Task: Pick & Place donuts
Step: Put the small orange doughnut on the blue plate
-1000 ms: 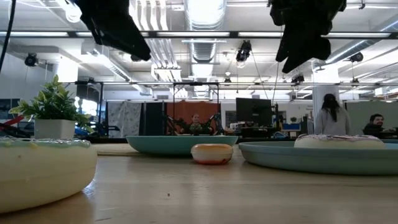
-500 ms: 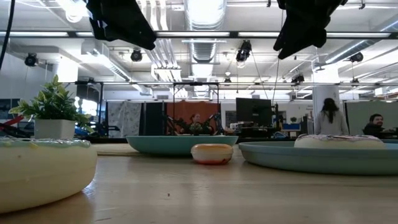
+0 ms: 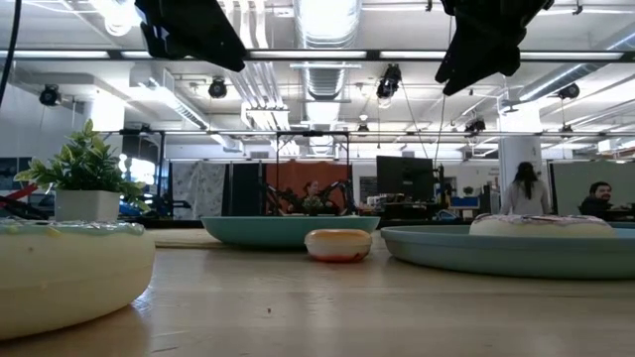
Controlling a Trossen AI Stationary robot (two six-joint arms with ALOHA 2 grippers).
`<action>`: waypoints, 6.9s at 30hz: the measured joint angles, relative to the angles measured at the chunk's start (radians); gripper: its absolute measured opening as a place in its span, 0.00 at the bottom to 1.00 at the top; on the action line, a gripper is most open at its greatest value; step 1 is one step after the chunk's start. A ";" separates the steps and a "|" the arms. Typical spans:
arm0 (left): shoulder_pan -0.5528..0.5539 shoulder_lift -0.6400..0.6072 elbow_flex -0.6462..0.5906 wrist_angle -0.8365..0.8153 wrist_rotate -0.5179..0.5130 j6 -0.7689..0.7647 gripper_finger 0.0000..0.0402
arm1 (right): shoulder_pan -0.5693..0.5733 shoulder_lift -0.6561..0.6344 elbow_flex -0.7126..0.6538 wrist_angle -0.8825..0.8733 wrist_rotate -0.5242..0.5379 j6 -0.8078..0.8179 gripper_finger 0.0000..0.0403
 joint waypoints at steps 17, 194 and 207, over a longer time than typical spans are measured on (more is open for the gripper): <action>-0.001 0.000 0.000 0.000 0.000 0.020 0.18 | 0.000 0.000 0.000 0.002 0.000 0.002 0.48; 0.034 0.733 0.445 -0.065 0.127 0.464 0.01 | -0.021 0.000 -0.043 -0.157 -0.133 -0.162 0.48; 0.100 0.454 0.572 -0.271 0.472 0.204 0.00 | -0.019 -0.024 -0.043 0.100 -0.176 -0.359 0.48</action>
